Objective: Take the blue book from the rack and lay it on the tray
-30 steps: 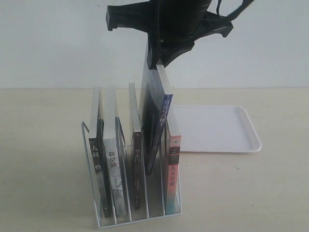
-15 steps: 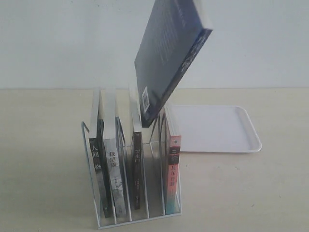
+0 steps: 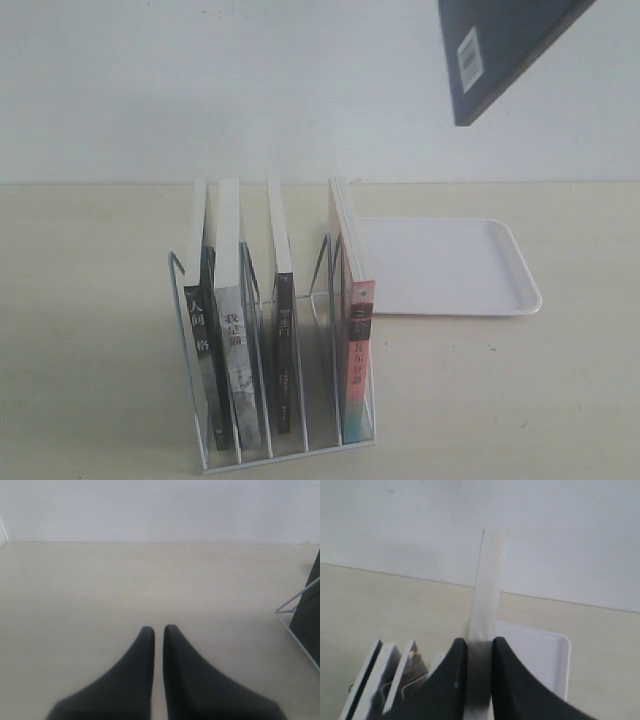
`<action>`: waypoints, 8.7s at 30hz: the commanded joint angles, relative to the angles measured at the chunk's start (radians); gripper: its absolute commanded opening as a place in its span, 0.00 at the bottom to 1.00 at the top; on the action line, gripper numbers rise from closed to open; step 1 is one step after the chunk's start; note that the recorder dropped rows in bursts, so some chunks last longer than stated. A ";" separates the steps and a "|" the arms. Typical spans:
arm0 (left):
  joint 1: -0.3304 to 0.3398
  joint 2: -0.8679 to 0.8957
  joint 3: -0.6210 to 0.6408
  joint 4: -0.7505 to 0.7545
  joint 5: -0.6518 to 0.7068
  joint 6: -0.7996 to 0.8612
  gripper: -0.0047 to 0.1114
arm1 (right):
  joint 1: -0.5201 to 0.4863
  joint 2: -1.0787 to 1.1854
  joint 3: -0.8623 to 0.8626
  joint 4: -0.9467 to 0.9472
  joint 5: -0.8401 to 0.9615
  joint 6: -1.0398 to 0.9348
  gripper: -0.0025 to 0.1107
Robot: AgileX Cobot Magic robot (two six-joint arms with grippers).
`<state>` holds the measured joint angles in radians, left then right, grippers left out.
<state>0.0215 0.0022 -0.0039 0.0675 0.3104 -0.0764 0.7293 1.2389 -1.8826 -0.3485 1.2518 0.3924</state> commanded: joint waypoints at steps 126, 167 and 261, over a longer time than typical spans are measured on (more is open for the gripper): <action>-0.008 -0.002 0.004 0.002 -0.004 0.002 0.09 | -0.258 0.780 -0.368 0.090 -0.031 -0.123 0.02; -0.008 -0.002 0.004 0.002 -0.004 0.002 0.09 | -0.261 0.148 0.805 0.019 -0.108 -0.001 0.02; -0.008 -0.002 0.004 0.002 -0.004 0.002 0.09 | -0.626 -1.239 1.883 0.363 -0.904 -0.419 0.02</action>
<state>0.0215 0.0022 -0.0039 0.0675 0.3104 -0.0764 0.1105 0.0048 -0.0001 0.0111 0.3522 -0.0259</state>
